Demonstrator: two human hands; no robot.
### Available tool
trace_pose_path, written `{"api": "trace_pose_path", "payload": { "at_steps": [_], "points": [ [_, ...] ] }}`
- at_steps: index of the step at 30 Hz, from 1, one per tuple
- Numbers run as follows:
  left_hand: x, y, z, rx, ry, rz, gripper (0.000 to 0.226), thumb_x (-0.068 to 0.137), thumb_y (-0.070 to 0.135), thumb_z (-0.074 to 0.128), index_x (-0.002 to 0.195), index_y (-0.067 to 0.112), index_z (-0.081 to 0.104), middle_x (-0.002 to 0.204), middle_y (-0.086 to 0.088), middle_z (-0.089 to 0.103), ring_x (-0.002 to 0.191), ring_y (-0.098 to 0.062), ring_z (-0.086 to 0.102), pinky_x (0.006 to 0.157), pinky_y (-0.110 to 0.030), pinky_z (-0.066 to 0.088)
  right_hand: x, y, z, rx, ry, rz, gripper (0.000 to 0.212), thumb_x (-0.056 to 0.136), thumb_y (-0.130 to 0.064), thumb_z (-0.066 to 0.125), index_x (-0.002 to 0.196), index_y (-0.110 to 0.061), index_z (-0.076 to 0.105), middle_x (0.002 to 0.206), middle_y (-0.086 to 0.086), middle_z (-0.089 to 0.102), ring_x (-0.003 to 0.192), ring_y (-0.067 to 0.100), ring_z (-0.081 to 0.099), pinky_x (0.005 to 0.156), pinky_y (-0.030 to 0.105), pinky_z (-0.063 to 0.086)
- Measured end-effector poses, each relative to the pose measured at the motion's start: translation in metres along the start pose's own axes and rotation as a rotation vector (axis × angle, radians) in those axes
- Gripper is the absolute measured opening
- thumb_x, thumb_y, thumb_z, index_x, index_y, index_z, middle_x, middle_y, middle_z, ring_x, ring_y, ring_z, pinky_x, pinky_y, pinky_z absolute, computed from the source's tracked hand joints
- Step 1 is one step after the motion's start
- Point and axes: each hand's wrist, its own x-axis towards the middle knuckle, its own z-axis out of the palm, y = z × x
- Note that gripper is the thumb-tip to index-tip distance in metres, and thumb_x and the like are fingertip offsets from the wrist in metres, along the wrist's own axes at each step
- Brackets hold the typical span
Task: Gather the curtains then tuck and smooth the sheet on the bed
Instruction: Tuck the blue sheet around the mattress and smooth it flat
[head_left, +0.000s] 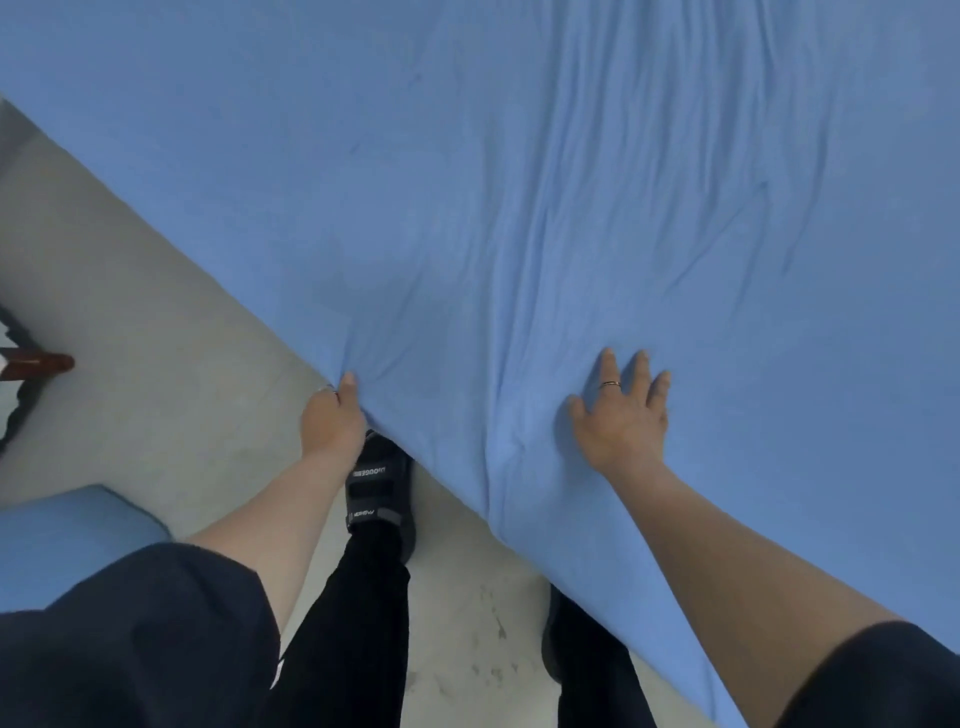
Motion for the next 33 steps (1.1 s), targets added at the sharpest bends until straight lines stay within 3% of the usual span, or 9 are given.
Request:
{"api": "trace_pose_path", "payload": {
  "at_steps": [5, 10, 12, 14, 17, 22, 25, 29, 33],
  "points": [
    [0.004, -0.033, -0.056, 0.034, -0.048, 0.087, 0.044, 0.105, 0.044, 0.039, 0.074, 0.016, 0.054, 0.075, -0.002, 0.060, 0.072, -0.021, 0.057, 0.064, -0.035, 0.040, 0.003, -0.024, 0.013, -0.073, -0.036, 0.127, 0.090, 0.094, -0.053, 0.051, 0.161, -0.023, -0.001, 0.167, 0.013, -0.013, 0.151, 0.048, -0.005, 0.116, 0.061, 0.021],
    [0.031, -0.040, -0.076, 0.008, -0.356, 0.033, 0.039, 0.105, 0.037, 0.044, 0.076, 0.014, 0.056, 0.068, -0.003, 0.063, 0.059, -0.019, 0.058, 0.060, -0.032, 0.046, 0.011, -0.045, 0.001, -0.125, -0.124, 0.275, 0.093, 0.093, -0.057, 0.049, 0.159, -0.020, -0.005, 0.166, 0.011, -0.013, 0.150, 0.044, 0.003, 0.117, 0.058, 0.021],
    [0.048, -0.030, -0.078, 0.017, -0.488, 0.008, 0.030, 0.104, 0.033, 0.048, 0.085, 0.013, 0.059, 0.077, -0.004, 0.068, 0.060, -0.015, 0.060, 0.058, -0.028, 0.046, 0.012, -0.070, -0.009, -0.187, -0.124, 0.354, 0.092, 0.091, -0.059, 0.050, 0.159, -0.014, 0.006, 0.164, 0.010, 0.000, 0.146, 0.040, 0.016, 0.113, 0.053, 0.028],
    [0.061, -0.018, -0.083, -0.036, -0.548, -0.033, 0.014, 0.100, 0.028, 0.057, 0.092, 0.017, 0.059, 0.086, -0.001, 0.070, 0.065, -0.013, 0.062, 0.054, -0.024, 0.043, 0.014, -0.103, -0.024, -0.148, -0.022, 0.377, 0.071, 0.091, -0.046, 0.052, 0.149, -0.009, 0.032, 0.153, 0.011, 0.023, 0.136, 0.037, 0.030, 0.107, 0.050, 0.035],
    [0.089, 0.010, -0.104, -0.243, -0.379, 0.009, 0.015, 0.090, 0.031, 0.068, 0.084, 0.021, 0.058, 0.088, -0.001, 0.070, 0.074, -0.018, 0.064, 0.064, -0.029, 0.043, 0.025, -0.164, -0.042, -0.014, 0.094, 0.262, 0.053, 0.090, -0.030, 0.052, 0.140, -0.014, 0.047, 0.144, 0.012, 0.035, 0.133, 0.037, 0.033, 0.106, 0.048, 0.038],
    [0.163, 0.061, -0.131, -0.192, -0.040, 0.051, 0.054, 0.092, 0.059, 0.053, 0.069, 0.010, 0.049, 0.071, -0.006, 0.059, 0.069, -0.027, 0.057, 0.065, -0.035, 0.038, 0.050, -0.264, -0.047, 0.012, 0.035, -0.095, 0.077, 0.090, -0.034, 0.058, 0.157, -0.030, 0.021, 0.164, 0.004, 0.011, 0.146, 0.037, 0.020, 0.114, 0.049, 0.032],
    [0.188, 0.065, -0.137, -0.061, -0.003, 0.115, 0.050, 0.101, 0.044, 0.048, 0.063, 0.012, 0.043, 0.076, -0.014, 0.055, 0.080, -0.034, 0.057, 0.067, -0.035, 0.032, 0.065, -0.297, -0.036, -0.059, -0.112, -0.093, 0.080, 0.092, -0.036, 0.055, 0.158, -0.039, 0.010, 0.166, -0.006, -0.005, 0.149, 0.039, 0.013, 0.109, 0.047, 0.039],
    [0.195, 0.042, -0.161, 0.023, 0.080, 0.224, 0.049, 0.104, 0.031, 0.047, 0.061, 0.007, 0.046, 0.074, -0.023, 0.059, 0.078, -0.038, 0.058, 0.063, -0.035, 0.023, 0.071, -0.313, -0.030, -0.121, -0.222, -0.012, 0.086, 0.093, -0.043, 0.057, 0.159, -0.037, 0.002, 0.167, -0.003, -0.014, 0.151, 0.045, 0.001, 0.117, 0.050, 0.027],
    [0.200, 0.003, -0.193, -0.021, 0.057, 0.126, 0.055, 0.102, 0.038, 0.046, 0.073, -0.008, 0.057, 0.070, -0.020, 0.063, 0.068, -0.033, 0.059, 0.065, -0.041, 0.041, 0.074, -0.310, -0.043, -0.163, -0.254, -0.034, 0.087, 0.090, -0.033, 0.056, 0.159, -0.039, 0.003, 0.167, -0.002, -0.013, 0.150, 0.044, 0.018, 0.117, 0.045, 0.032]
  ]
}}
